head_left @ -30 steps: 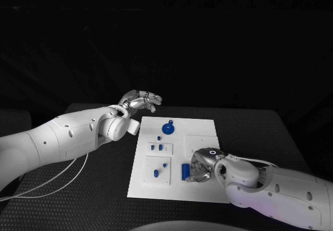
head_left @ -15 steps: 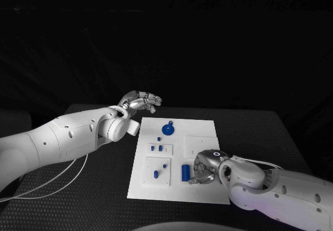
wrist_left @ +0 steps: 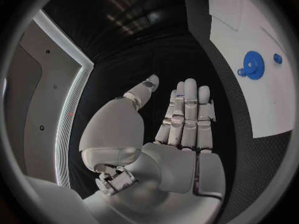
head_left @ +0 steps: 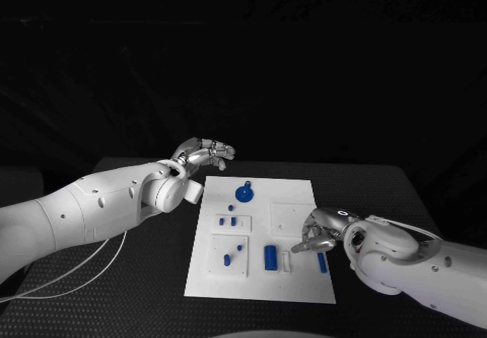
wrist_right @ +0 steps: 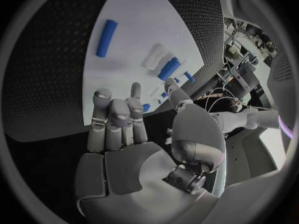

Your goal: Assemble the parts on the task board

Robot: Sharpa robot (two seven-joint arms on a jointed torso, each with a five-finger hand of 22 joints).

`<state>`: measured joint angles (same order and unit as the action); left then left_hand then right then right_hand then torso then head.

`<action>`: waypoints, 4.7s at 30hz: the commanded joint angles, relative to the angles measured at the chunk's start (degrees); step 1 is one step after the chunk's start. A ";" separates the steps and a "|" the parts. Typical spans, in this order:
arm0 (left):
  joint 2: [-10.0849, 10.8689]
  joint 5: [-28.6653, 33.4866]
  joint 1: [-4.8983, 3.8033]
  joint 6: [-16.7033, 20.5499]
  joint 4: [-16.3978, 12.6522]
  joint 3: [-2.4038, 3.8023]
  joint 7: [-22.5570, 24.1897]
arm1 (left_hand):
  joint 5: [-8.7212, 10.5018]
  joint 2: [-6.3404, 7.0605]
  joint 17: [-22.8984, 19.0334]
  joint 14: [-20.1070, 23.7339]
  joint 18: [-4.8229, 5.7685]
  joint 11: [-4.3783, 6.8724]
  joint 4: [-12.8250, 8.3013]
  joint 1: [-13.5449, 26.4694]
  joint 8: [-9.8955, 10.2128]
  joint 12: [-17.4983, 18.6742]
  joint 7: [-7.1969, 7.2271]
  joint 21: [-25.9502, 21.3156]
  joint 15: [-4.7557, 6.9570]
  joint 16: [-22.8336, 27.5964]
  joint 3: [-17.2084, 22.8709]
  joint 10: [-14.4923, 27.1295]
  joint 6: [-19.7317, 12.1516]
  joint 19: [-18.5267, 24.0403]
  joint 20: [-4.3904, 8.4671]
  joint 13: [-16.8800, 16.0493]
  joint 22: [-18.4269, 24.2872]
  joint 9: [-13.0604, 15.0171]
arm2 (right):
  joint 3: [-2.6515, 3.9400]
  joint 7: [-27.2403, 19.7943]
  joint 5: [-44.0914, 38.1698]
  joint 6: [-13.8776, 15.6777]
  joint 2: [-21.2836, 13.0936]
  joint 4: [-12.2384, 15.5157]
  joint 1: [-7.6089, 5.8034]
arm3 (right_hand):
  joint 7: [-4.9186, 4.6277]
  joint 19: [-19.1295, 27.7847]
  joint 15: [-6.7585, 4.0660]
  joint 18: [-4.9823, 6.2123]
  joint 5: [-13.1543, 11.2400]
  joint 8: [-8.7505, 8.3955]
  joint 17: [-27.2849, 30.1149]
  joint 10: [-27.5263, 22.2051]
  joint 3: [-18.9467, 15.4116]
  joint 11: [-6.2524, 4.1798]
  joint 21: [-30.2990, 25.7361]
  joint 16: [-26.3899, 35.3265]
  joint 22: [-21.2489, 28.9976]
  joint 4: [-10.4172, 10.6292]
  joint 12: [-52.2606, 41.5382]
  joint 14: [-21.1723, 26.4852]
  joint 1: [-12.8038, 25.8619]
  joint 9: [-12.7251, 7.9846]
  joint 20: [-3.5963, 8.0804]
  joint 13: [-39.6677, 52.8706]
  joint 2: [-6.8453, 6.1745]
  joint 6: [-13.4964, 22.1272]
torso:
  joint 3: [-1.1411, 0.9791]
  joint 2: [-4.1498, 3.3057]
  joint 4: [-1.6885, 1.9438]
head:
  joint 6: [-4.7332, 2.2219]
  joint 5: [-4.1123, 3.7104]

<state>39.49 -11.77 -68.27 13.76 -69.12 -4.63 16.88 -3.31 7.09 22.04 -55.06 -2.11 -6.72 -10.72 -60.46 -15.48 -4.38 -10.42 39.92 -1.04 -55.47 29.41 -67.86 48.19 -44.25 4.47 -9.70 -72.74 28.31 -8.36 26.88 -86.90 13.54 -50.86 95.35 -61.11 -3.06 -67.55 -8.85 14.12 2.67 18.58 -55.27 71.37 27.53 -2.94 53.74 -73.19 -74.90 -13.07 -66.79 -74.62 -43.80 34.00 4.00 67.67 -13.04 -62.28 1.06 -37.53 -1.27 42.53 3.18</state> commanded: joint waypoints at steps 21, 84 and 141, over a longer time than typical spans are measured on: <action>0.55 0.27 -0.02 -0.99 -2.01 0.03 0.27 | -0.14 -0.23 0.13 -0.13 -0.53 -0.26 0.40 0.64 -0.40 -0.01 0.14 -0.36 -0.10 0.27 0.02 0.07 -0.31 -0.52 0.03 0.06 -0.14 -0.10 | -1.41 4.73 11.44 -9.59 -4.87 0.13 -0.51 | -0.92 -0.53 0.92 0.88 0.10 -0.54 0.07 2.98 9.27 0.75 0.74 -0.06 -0.74 3.25 -1.31 -0.78 -4.16 1.26 -1.54 1.14 3.01 0.24 | -0.02 -0.07 0.07 | -0.28 -1.50; 0.88 0.27 -0.02 -1.78 -2.17 -0.01 -0.30 | -0.17 -0.69 0.43 -0.17 -0.53 -0.25 1.40 1.44 -0.39 -0.02 0.01 -0.59 -0.08 0.39 -0.07 0.10 -0.76 -0.56 0.07 0.07 -0.42 -0.33 | -1.92 4.87 15.97 -3.73 2.43 -4.07 3.01 | -1.66 -0.36 1.46 0.88 8.52 -2.31 0.22 2.25 21.89 1.38 1.39 -0.10 -0.79 -2.71 -0.49 -0.85 -7.98 6.93 -1.76 1.76 8.09 2.21 | 0.03 -0.03 0.08 | 0.86 -0.97; 0.79 0.27 -0.03 -2.12 -2.41 -0.05 -0.53 | -0.15 -0.63 0.56 -0.15 -0.53 -0.26 1.56 1.46 -0.45 -0.02 -0.03 -0.69 -0.08 0.47 -0.09 0.15 -0.88 -0.55 0.07 0.08 -0.56 -0.41 | -1.38 5.62 30.53 0.11 6.40 -4.69 2.18 | -1.16 -0.77 0.81 0.88 4.74 -3.54 0.25 1.87 16.80 0.83 1.04 0.03 -0.32 -0.15 -0.05 -0.78 -1.83 5.95 -0.99 1.72 5.84 0.77 | 0.01 -0.06 0.07 | 1.07 -0.43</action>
<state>40.36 -11.77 -68.26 12.46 -71.35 -4.71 16.06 -3.31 6.56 22.52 -55.06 -2.09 -6.71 -9.45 -59.48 -15.70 -4.38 -10.41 39.48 -1.04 -55.28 29.40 -67.86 47.79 -44.55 4.58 -9.70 -73.25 27.98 -9.72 32.00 -54.83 14.97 -44.56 90.66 -59.00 -4.21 -68.35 -7.64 13.31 7.76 15.28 -55.06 73.51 44.59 -2.05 55.01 -73.39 -74.91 -13.19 -67.16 -75.50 -46.31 39.99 2.55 69.45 -7.24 -61.15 1.05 -37.58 -1.20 43.60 2.71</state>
